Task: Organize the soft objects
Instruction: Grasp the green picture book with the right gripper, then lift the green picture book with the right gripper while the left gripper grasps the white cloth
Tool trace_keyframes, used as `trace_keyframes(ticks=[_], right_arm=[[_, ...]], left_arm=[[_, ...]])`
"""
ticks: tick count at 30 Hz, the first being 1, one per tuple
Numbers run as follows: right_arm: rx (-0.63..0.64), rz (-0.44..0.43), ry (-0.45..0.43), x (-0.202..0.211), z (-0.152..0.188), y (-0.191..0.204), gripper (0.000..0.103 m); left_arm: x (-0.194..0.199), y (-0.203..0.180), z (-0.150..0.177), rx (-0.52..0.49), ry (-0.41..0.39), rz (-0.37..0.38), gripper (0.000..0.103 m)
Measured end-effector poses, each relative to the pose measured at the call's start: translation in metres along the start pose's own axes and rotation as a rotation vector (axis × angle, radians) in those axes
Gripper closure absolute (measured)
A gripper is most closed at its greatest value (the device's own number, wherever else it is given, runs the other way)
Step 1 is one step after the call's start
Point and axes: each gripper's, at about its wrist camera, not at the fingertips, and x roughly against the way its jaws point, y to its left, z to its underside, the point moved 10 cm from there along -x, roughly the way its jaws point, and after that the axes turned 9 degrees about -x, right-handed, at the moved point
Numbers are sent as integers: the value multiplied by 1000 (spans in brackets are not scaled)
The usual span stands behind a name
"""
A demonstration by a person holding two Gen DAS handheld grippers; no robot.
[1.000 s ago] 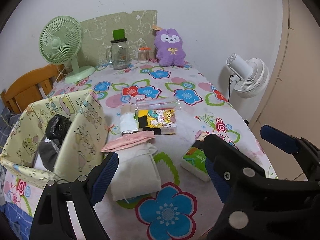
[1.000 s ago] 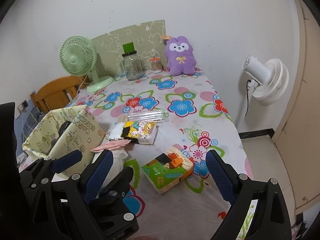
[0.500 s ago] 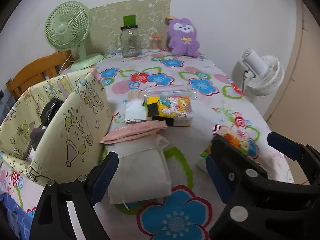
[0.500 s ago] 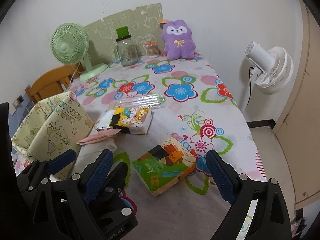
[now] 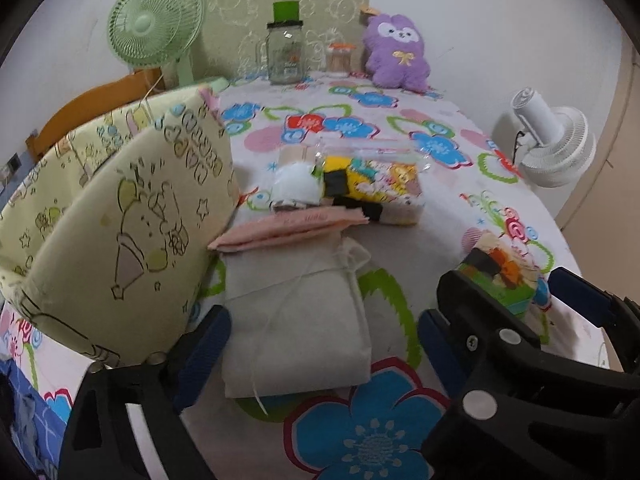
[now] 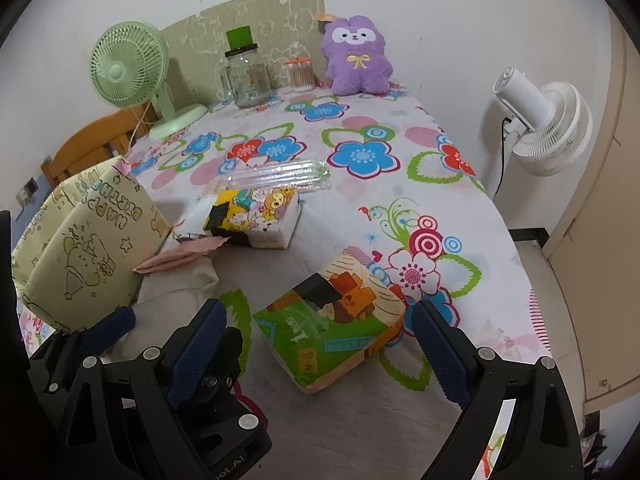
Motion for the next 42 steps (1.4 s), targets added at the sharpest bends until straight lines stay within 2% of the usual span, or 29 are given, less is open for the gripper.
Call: trace_keyframes(ticks=[2, 13, 16, 19, 21, 24, 30, 42], right_arm=[[3, 8, 11, -5, 2, 0, 7], [-9, 17, 47, -19, 7, -1, 7], [3, 38, 57, -23, 8, -2, 7], [-1, 58, 48, -26, 9, -6, 8], [1, 43, 45, -25, 10, -4, 13], [-6, 35, 43, -25, 11, -3, 14], [-14, 9, 47, -22, 13, 0, 16], [-5, 8, 18, -5, 14, 4, 16]], left_arm=[[-9, 2, 6, 23, 44, 9, 1], [-10, 0, 5, -4, 34, -16, 1], [-6, -4, 3, -40, 9, -25, 5], [-2, -10, 2, -74, -9, -10, 15], [-1, -13, 1, -97, -13, -1, 19], [0, -15, 1, -105, -15, 22, 24], [2, -17, 1, -116, -13, 51, 30], [15, -14, 3, -123, -32, 53, 34]])
